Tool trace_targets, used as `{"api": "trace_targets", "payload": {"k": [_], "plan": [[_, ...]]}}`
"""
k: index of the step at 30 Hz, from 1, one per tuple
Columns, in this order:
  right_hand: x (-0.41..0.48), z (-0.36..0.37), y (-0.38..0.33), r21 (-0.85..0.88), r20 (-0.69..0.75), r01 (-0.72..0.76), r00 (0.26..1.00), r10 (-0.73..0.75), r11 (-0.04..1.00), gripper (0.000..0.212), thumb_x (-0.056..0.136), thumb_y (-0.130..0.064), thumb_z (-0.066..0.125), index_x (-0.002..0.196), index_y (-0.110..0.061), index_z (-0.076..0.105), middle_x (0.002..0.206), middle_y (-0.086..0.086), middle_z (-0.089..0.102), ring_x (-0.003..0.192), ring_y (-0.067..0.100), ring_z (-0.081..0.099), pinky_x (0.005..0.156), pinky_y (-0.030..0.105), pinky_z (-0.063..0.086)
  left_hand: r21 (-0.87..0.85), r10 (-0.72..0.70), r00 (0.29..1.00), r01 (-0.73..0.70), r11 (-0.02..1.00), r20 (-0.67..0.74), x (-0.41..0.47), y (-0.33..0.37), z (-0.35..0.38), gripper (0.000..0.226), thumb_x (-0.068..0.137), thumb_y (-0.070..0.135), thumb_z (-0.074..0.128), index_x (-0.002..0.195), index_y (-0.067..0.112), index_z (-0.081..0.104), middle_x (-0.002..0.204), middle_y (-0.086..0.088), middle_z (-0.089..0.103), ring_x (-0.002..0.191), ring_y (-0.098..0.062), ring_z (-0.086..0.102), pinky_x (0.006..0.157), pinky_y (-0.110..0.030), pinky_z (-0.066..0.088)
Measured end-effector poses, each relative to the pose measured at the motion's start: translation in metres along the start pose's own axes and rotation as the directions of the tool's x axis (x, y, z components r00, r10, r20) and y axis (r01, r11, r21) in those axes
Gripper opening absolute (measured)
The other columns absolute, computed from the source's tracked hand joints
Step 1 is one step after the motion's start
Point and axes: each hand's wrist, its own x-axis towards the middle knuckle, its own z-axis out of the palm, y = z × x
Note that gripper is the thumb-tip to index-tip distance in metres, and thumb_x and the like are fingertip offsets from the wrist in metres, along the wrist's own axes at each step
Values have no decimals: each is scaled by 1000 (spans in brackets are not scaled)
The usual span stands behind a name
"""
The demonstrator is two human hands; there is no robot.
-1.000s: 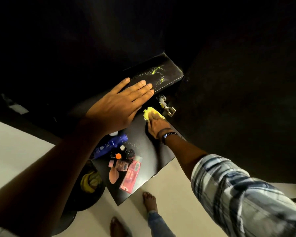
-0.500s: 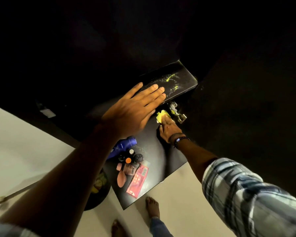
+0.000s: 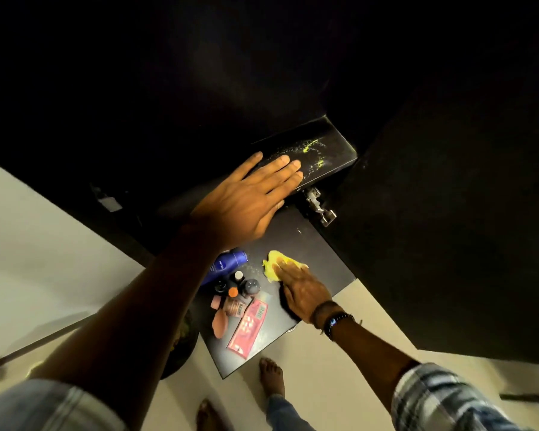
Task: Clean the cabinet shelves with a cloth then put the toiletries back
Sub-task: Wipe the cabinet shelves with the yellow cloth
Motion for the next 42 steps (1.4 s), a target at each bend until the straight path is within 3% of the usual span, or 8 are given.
{"api": "trace_targets", "payload": {"k": [6,11,16,20,27,31,38,42], "plan": [[-15,14,-13,-19,70,-22,997,23,1000,56,100,-44,9,138,-17,41,141,8,51,126,27,52,103,45,43,25,-7,1000,7,1000,6,-1,3,0,53,98,30,32,148,14,21,155,-5,24,144,-18,18,118,-44,17],[16,19,-31,41,175,-77,982,69,996,68,88,-50,14,148,-22,27,157,2,22,145,25,19,118,38,7,5,7,1000,-7,1000,27,0,4,-2,52,99,31,28,148,13,23,155,-6,24,144,-19,19,118,-43,16],[-23,21,-11,13,75,-50,996,49,999,54,86,-37,36,137,-21,45,141,5,51,127,26,51,112,38,29,7,11,999,-11,1000,33,0,4,0,52,99,33,25,148,14,21,156,-6,23,144,-19,18,118,-44,15],[-46,7,29,86,75,-133,989,127,987,54,89,-28,33,140,-16,44,148,6,40,136,27,41,110,46,36,10,11,999,-11,1000,32,1,3,1,53,99,33,25,148,14,21,156,-6,23,144,-19,17,118,-44,16],[66,-42,52,-75,178,-247,950,257,966,66,88,-13,44,149,-10,21,158,11,15,144,29,22,118,35,19,9,13,1000,-13,1000,7,2,2,2,52,99,32,29,147,13,25,154,-6,26,144,-18,20,117,-43,17],[126,-34,31,-88,203,-226,949,240,970,70,86,-22,50,150,-14,21,158,10,18,144,29,21,119,38,19,37,0,1000,0,999,10,0,1,2,51,99,30,30,146,11,27,154,-7,27,143,-18,22,117,-43,18],[62,-3,-2,9,187,-31,982,29,999,65,82,-30,31,147,-21,31,157,7,21,144,26,25,118,41,20,53,-18,999,16,998,44,3,5,-3,52,98,31,33,147,13,25,154,-6,27,143,-18,22,117,-43,19],[39,-11,43,17,127,-143,982,140,990,67,82,-34,21,147,-20,31,157,7,21,144,28,23,119,45,20,41,-23,999,21,999,36,2,5,-3,52,99,31,31,147,13,24,154,-5,27,143,-18,21,117,-42,19]]}}
